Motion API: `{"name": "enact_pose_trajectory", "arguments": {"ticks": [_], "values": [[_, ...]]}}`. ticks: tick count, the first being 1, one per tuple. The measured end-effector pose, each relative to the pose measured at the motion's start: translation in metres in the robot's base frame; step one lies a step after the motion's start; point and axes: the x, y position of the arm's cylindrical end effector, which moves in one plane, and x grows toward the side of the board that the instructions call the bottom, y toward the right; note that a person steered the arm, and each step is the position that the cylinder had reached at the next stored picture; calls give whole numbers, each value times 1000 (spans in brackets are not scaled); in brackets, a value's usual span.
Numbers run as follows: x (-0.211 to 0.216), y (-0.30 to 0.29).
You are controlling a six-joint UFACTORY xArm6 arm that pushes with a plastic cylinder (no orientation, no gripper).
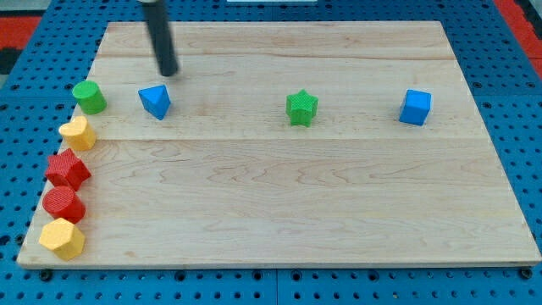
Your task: Push the blue triangle into the green star
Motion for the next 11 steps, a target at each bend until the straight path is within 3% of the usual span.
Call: {"name": "enact_pose_trajectory", "arguments": {"ticks": [1, 2, 4, 5, 6, 7, 8, 9, 10, 11], "values": [[27, -45], [64, -4], [90, 153], [95, 79], [43, 64], [55, -3], [93, 19], [118, 80], [117, 129], [117, 141]]}}
